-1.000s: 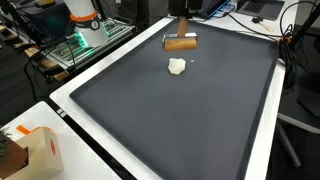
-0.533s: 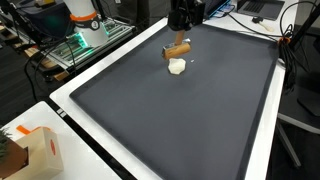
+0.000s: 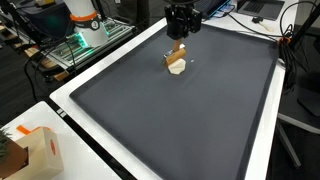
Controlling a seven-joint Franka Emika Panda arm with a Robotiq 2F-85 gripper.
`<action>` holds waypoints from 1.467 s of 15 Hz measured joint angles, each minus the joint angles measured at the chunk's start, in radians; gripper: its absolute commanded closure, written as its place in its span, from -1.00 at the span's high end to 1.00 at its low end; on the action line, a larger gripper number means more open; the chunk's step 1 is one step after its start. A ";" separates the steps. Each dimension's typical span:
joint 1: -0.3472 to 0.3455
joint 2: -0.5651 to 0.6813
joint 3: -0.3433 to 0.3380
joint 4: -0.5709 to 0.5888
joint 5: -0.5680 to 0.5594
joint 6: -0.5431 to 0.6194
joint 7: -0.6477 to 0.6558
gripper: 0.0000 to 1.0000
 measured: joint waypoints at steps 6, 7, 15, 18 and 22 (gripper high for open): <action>-0.003 0.010 0.002 -0.045 0.031 0.060 -0.150 -0.53; -0.004 0.012 0.002 -0.051 0.034 0.071 -0.169 -0.53; -0.010 0.012 0.002 -0.066 0.043 0.140 -0.246 -0.53; -0.011 0.012 0.002 -0.070 0.047 0.157 -0.255 -0.53; -0.015 0.015 0.002 -0.073 0.058 0.183 -0.258 -0.53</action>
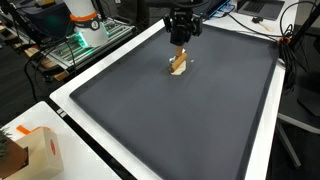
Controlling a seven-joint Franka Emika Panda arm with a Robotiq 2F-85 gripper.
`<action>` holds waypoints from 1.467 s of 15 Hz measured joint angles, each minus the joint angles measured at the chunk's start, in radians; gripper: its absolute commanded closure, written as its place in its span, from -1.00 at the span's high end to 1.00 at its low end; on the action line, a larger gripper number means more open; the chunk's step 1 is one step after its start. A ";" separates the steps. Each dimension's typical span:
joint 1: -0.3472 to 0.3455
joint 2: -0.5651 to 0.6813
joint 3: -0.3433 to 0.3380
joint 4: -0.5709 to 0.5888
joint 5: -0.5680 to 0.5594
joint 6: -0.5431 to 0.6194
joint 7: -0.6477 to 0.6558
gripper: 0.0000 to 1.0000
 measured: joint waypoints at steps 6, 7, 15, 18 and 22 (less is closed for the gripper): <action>-0.004 0.010 0.001 0.000 0.013 0.048 -0.003 -0.53; -0.006 0.012 0.001 0.000 0.018 0.053 -0.004 -0.53; -0.013 0.020 0.006 0.001 0.028 0.084 -0.005 -0.53; -0.014 0.027 0.006 0.001 0.029 0.110 -0.005 -0.53; -0.020 0.036 0.011 0.003 0.030 0.137 -0.005 -0.53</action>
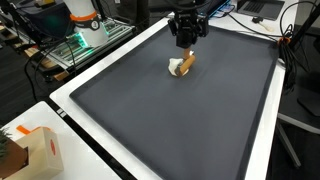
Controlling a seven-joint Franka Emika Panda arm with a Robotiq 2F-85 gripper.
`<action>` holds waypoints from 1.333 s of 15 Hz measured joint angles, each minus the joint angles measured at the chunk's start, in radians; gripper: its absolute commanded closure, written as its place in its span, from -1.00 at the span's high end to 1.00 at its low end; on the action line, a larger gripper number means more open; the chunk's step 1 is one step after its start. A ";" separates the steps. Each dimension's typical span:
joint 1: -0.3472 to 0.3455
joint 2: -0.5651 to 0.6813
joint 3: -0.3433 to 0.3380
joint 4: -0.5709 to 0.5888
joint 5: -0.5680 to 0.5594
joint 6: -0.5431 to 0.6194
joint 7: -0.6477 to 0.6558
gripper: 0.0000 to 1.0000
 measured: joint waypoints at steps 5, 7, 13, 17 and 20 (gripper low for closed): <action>-0.019 0.000 0.012 0.004 0.050 -0.013 -0.050 -0.53; -0.023 0.000 0.015 0.015 0.057 -0.047 -0.070 -0.53; -0.023 0.000 0.016 0.049 0.057 -0.159 -0.104 -0.53; -0.022 -0.001 0.016 0.057 0.055 -0.201 -0.114 -0.53; -0.022 -0.002 0.016 0.060 0.055 -0.226 -0.117 -0.53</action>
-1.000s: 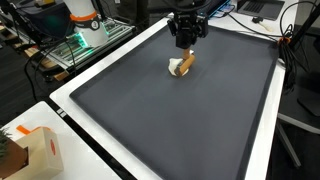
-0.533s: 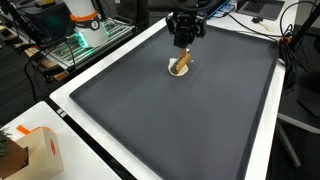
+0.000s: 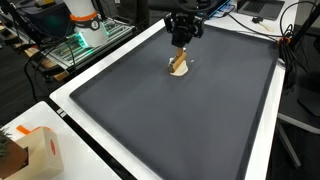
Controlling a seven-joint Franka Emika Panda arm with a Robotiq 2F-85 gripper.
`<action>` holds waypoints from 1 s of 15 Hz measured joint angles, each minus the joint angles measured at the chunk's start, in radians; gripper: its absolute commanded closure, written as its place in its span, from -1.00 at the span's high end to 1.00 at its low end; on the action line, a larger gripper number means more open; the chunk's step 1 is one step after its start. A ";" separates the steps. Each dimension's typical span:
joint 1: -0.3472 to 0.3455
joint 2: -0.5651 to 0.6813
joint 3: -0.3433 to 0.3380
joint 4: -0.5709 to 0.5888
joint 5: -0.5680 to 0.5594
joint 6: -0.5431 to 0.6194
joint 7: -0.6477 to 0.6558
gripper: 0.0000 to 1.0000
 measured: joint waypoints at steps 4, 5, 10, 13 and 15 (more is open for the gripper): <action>0.001 -0.001 0.000 0.005 -0.001 -0.036 -0.011 -0.53; 0.001 -0.002 0.000 0.005 -0.002 -0.044 -0.014 -0.53; 0.002 -0.003 0.000 0.010 -0.005 -0.094 -0.019 -0.53; 0.003 -0.003 0.000 0.010 -0.006 -0.115 -0.021 -0.53; 0.003 -0.004 0.000 0.010 -0.007 -0.124 -0.023 -0.53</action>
